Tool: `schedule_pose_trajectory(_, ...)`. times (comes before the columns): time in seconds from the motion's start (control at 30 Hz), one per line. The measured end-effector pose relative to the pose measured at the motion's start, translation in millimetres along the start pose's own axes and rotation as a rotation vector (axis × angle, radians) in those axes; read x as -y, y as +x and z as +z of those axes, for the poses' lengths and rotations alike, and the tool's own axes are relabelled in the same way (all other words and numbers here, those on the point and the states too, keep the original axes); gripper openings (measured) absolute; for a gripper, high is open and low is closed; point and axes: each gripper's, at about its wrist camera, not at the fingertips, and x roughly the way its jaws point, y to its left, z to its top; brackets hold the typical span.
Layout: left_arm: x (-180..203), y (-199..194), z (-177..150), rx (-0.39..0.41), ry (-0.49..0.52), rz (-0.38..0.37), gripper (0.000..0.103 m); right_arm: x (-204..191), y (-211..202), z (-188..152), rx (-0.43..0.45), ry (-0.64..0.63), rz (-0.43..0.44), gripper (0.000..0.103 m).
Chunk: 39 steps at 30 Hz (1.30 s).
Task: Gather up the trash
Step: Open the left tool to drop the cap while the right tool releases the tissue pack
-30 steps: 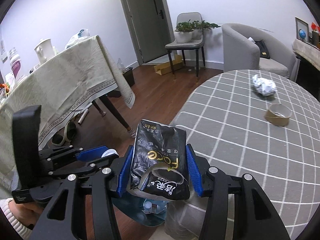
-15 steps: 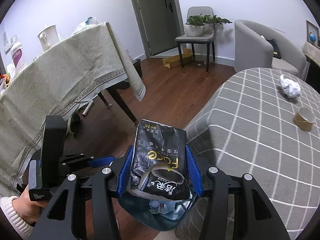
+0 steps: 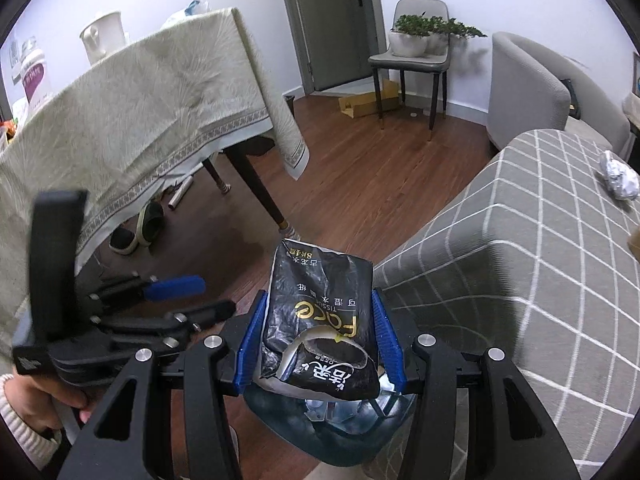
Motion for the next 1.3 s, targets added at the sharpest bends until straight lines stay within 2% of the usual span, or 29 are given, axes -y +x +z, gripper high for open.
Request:
schedule_pose_trajectory(0.5, -16, -37, 13, 0.139, -0.018, 0.018, 0.059, -17, 51, -17, -0.161, -0.037, -0.014, 0.052)
schedule_pose_trajectory(0.7, -10, -51, 17, 0.186, 0.008, 0.014, 0.055, -25, 73, -29, -0.235, -0.074, -0.018, 0.052)
schedule_pose_trajectory(0.83, -3, -56, 19, 0.2, 0.03, -0.007, 0.047, -28, 84, -37, -0.275, -0.089, -0.024, 0.052)
schedule_pose_trajectory(0.97, 1, -62, 20, 0.219, 0.036, -0.03, 0.043, -25, 89, -45, -0.309, -0.096, -0.029, 0.052)
schedule_pose_trajectory(1.03, 4, -65, 22, 0.231, 0.046, -0.036, 0.038, -23, 92, -47, -0.325, -0.096, -0.029, 0.053)
schedule_pose_trajectory(1.17, 11, -72, 23, 0.263, 0.073, -0.044, 0.035, -16, 92, -50, -0.337, -0.082, -0.041, 0.068)
schedule_pose_trajectory(1.3, 22, -77, 22, 0.295, 0.109, -0.054, 0.033, -13, 86, -50, -0.333, -0.079, -0.034, 0.068)
